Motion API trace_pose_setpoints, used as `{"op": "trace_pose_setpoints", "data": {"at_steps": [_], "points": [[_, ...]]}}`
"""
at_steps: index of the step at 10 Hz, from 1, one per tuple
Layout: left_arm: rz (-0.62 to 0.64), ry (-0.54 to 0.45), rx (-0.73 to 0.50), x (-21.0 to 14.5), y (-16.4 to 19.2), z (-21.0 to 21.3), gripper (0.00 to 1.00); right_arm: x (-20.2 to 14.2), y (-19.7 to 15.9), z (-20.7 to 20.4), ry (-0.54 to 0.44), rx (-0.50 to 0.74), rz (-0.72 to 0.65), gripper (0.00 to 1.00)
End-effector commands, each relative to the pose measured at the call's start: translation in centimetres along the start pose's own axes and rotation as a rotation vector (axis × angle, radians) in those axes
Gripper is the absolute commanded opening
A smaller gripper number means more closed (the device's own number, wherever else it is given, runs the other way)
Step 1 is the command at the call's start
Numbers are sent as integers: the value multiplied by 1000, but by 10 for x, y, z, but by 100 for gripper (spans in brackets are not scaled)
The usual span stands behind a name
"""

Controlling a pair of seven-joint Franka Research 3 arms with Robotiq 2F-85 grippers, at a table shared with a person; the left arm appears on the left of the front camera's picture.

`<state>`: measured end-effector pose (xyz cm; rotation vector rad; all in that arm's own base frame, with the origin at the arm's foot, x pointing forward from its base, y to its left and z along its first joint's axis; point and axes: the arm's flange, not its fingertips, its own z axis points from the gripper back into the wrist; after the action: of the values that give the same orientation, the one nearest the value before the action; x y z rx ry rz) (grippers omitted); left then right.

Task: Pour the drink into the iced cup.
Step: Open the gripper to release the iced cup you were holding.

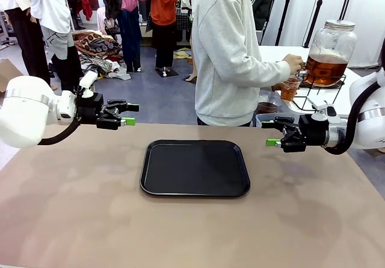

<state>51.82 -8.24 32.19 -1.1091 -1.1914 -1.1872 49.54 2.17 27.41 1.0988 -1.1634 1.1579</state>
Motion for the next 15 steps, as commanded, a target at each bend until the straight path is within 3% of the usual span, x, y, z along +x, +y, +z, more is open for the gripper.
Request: {"op": "trace_pose_setpoints", "data": {"at_steps": [1,15], "points": [[-1,-9,10,1,-1,0,100,2,-1,0,2,-1,5,100],[-1,-9,10,1,-1,0,100,2,-1,0,2,-1,5,100]]}}
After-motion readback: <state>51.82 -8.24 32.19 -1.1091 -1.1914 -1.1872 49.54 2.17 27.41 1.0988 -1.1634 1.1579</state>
